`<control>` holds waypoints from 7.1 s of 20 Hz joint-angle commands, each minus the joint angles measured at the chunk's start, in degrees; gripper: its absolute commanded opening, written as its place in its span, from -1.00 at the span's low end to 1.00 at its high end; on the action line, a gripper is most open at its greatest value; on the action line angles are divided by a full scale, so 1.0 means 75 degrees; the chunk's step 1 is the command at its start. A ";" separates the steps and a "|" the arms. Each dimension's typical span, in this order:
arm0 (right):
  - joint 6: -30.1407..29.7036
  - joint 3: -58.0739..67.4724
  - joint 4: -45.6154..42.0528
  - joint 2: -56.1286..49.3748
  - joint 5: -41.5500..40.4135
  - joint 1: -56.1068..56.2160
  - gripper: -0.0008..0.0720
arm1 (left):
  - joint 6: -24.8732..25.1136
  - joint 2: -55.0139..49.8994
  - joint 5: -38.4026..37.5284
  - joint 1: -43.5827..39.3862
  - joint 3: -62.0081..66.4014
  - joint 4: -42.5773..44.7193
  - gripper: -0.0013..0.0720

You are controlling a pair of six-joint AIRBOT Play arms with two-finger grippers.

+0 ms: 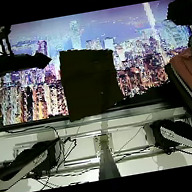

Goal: Fold the clothes and pants, and hang the long-sleeved shirts on hangers.

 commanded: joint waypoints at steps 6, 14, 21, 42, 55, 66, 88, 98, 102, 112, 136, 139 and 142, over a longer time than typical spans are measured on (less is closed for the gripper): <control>0.0003 0.0006 0.0003 0.0000 0.0000 0.0006 -0.85 | 0.0000 0.0003 0.0000 0.0000 0.0006 0.0003 0.65; 0.0003 0.0006 0.0009 0.0000 -0.1201 0.0006 -0.85 | 0.0000 0.0003 0.0003 0.0000 0.0006 0.0003 0.65; -0.2521 -0.0015 -0.0425 -0.0487 -0.0539 -0.0737 -0.86 | -0.0006 0.0003 0.0015 0.0000 0.0006 -0.0032 0.65; -0.4403 -0.8679 0.6642 -0.2200 -0.2728 -0.1157 0.55 | 0.0393 0.0006 -0.0825 0.1588 -0.4887 0.0038 0.68; -0.4715 -0.8361 0.7816 -0.2728 -0.3395 -0.0195 -0.85 | 0.0632 -0.0385 0.0536 0.0825 -0.6382 -0.0973 0.66; -0.5604 -0.6382 0.7411 -0.1792 -0.3241 0.0973 -0.86 | 0.1399 -0.0207 -0.0379 0.0294 -0.3579 -0.0621 -0.91; 0.0752 -0.5968 0.4398 0.2311 -0.5963 0.2984 -0.86 | -0.1311 0.4380 0.1081 0.0163 -0.2882 0.0959 -0.91; -0.0860 -0.6866 0.4080 -0.0262 -0.3156 0.0973 -0.86 | -0.0458 -0.0242 -0.0612 -0.0615 -0.3182 0.0909 -0.91; -0.2043 -0.6936 0.3695 -0.0294 -0.1454 0.0944 -0.59 | -0.0460 -0.0254 -0.1655 -0.0595 -0.3197 0.1614 -0.74; -0.0857 -0.6365 0.3689 -0.1122 -0.4197 -0.0300 0.92 | -0.0460 -0.0315 -0.1052 -0.0603 -0.3197 0.0291 0.92; -0.3427 -0.3617 0.3567 -0.2728 -0.3640 0.0825 -0.85 | -0.0289 -0.0131 0.0321 -0.0571 -0.1763 0.2317 0.92; -0.1888 -0.3013 0.0927 -0.1507 -0.3509 0.0825 -0.85 | -0.0291 0.0248 0.0329 -0.0571 -0.0697 0.3488 0.91; -0.0417 -0.2736 -0.0991 -0.0131 -0.3075 0.0822 -0.85 | -0.0291 0.0868 0.0484 -0.0571 0.0087 0.4240 0.91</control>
